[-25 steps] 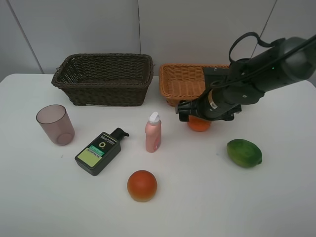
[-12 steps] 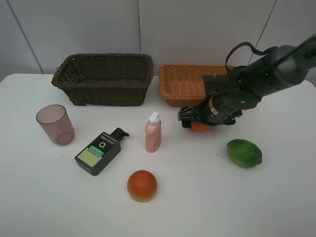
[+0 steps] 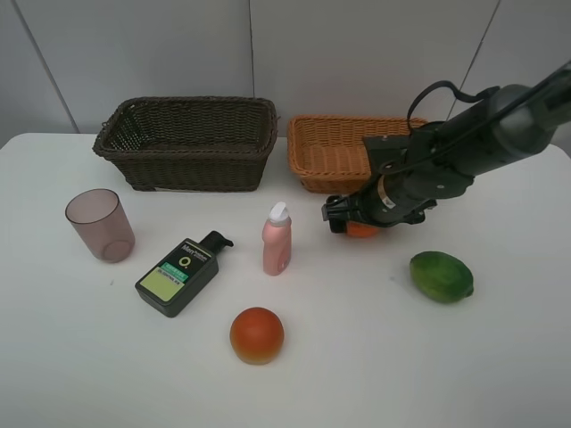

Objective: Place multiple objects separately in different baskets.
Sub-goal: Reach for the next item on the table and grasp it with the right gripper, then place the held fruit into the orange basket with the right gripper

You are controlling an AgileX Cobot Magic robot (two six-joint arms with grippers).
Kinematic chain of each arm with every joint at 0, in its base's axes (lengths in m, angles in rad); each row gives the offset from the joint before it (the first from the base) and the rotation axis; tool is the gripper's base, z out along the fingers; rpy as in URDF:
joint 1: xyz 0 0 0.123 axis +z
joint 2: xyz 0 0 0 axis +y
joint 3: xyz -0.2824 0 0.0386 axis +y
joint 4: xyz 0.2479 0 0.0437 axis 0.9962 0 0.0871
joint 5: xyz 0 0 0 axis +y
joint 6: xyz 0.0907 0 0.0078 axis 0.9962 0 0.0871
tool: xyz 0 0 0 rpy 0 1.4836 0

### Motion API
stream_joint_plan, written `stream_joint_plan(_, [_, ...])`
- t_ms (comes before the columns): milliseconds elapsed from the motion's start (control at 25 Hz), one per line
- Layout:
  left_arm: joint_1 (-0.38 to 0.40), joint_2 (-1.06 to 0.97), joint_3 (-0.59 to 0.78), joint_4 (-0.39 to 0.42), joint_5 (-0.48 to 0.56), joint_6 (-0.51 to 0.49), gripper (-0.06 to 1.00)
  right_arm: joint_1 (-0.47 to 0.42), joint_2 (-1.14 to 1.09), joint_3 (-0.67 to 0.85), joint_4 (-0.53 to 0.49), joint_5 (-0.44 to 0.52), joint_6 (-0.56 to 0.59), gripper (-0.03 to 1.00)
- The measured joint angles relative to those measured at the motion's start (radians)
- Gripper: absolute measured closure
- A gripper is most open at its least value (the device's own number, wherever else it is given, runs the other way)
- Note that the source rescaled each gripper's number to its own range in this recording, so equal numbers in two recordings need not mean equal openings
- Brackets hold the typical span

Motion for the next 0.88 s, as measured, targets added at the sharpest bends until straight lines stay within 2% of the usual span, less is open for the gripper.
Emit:
stream_joint_plan(360, [0.000, 0.000, 0.000, 0.000, 0.000, 0.000, -0.01, 0.000, 0.031, 0.000, -0.018, -0.016, 0.000, -0.02])
stream_joint_plan(440, [0.000, 0.000, 0.000, 0.000, 0.000, 0.000, -0.01, 0.000, 0.031, 0.000, -0.023, -0.016, 0.000, 0.05])
stream_joint_plan(560, [0.000, 0.000, 0.000, 0.000, 0.000, 0.000, -0.01, 0.000, 0.031, 0.000, -0.036, -0.016, 0.000, 0.32])
stream_joint_plan(880, [0.000, 0.000, 0.000, 0.000, 0.000, 0.000, -0.01, 0.000, 0.031, 0.000, -0.038, -0.016, 0.000, 0.32])
